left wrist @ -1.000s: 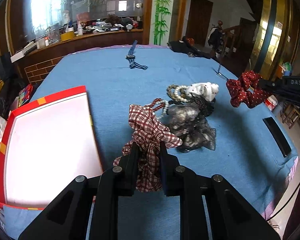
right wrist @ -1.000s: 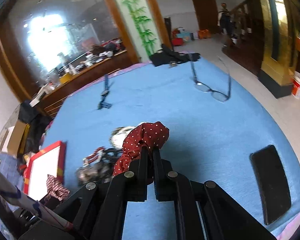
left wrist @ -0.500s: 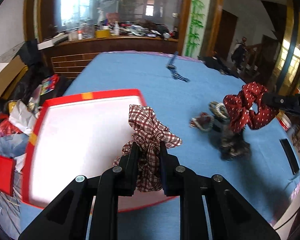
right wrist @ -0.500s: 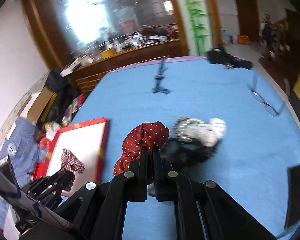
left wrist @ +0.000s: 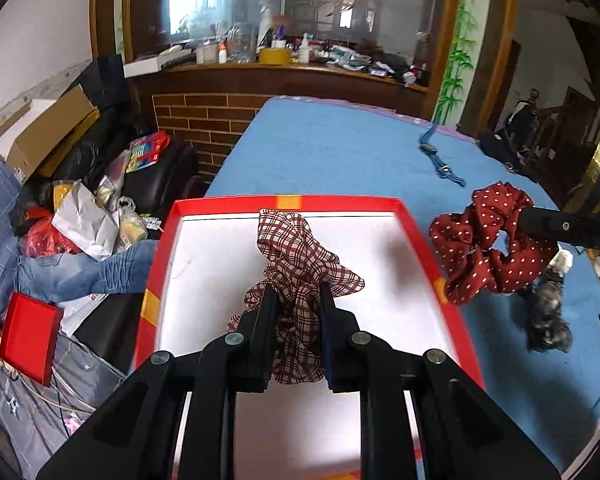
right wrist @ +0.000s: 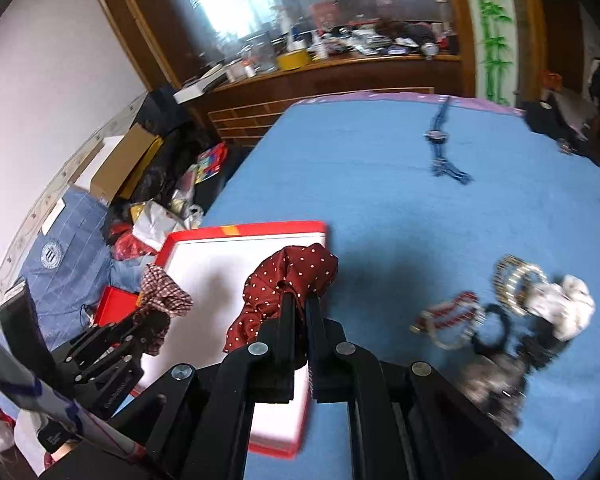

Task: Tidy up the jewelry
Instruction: 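Carry both scrunchies into the red box and open both tools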

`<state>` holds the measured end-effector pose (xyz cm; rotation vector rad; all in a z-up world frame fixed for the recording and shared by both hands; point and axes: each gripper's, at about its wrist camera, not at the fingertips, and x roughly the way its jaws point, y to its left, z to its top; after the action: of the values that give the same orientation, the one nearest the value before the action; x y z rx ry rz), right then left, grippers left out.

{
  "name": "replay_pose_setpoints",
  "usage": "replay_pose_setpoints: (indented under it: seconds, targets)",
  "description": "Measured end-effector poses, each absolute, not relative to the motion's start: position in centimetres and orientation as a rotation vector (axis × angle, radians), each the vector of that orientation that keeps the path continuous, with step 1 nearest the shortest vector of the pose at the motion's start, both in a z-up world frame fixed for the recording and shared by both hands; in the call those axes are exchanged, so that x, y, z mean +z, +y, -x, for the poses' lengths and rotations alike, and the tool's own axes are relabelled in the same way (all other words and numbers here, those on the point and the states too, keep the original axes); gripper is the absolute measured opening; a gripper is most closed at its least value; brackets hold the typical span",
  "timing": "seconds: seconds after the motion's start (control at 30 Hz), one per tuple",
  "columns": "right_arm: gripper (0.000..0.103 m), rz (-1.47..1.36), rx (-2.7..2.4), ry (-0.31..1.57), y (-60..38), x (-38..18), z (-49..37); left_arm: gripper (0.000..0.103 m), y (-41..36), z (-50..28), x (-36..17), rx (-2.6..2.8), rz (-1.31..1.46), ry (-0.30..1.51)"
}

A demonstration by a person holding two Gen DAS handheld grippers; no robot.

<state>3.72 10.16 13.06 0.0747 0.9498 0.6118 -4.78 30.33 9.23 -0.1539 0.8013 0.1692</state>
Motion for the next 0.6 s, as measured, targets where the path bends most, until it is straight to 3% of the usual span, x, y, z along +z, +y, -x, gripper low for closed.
replay_pose_setpoints:
  seconds: [0.6]
  targets:
    - [0.006,-0.092,0.658,1.040,21.8,7.4,-9.8,0.018,37.9,-2.7,4.9,0.209,0.258,0.907]
